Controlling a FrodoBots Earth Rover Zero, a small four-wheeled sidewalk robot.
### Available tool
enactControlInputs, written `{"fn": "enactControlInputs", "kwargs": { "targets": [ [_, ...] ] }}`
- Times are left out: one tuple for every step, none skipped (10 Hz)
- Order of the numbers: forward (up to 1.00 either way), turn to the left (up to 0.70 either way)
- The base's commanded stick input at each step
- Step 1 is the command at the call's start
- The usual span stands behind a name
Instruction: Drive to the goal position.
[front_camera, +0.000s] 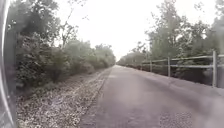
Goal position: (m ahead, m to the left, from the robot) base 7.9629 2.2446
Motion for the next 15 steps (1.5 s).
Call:
{"fn": "enactControlInputs", "kwargs": {
  "targets": [
    [0.70, 0.03],
    [0.70, 0.03],
    [0.70, 0.03],
    [0.70, 0.03],
    [0.70, 0.02],
    [0.70, 0.02],
    [0.70, 0.03],
    [0.70, 0.03],
    [0.70, 0.03],
    [0.70, 0.03],
    [0.70, 0.03],
    [0.70, 0.03],
    [0.70, 0.03],
    [0.70, 0.03],
    [0.70, 0.03]
  ]
}}
